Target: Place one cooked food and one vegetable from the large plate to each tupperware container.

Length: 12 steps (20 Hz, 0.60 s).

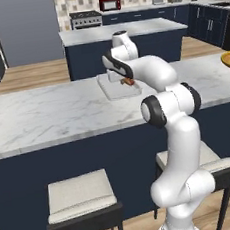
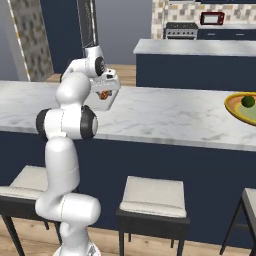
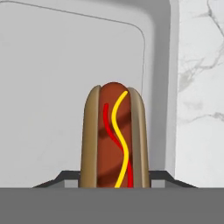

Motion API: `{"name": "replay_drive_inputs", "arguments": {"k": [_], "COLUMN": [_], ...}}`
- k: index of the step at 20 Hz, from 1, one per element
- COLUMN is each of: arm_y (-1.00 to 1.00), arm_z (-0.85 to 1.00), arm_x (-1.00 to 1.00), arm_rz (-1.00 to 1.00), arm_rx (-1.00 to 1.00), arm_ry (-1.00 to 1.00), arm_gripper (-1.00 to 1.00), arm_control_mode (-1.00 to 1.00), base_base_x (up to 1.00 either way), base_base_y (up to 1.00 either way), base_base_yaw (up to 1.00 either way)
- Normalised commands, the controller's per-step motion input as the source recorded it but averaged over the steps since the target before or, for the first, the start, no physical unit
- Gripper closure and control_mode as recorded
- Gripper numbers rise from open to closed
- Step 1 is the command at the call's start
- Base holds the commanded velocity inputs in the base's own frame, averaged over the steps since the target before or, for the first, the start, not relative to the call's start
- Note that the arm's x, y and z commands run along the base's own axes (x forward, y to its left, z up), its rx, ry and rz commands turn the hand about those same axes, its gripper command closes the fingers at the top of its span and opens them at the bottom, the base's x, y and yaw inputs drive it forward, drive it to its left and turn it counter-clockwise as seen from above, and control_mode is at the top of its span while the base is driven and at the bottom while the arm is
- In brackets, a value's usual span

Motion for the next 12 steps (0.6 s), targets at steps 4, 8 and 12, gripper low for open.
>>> {"name": "replay_drive_inputs", "arguments": {"k": [4,8,12], "arm_y": [0.00,0.00,0.00], "arm_z": [0.00,0.00,0.00], "arm_x": [0.37,0.03,0.00], "arm_rz": [-0.01,0.00,0.00], "arm_rx": [0.00,0.00,0.00], "arm_ry": [0.00,-0.01,0.00], "arm_gripper": [1.00,1.00,-1.00], "arm_control_mode": [-1.00,-1.00,-1.00], "base_base_x": [0.00,0.00,0.00], "base_base_y": [0.00,0.00,0.00], "base_base_yaw": [0.00,0.00,0.00]}}
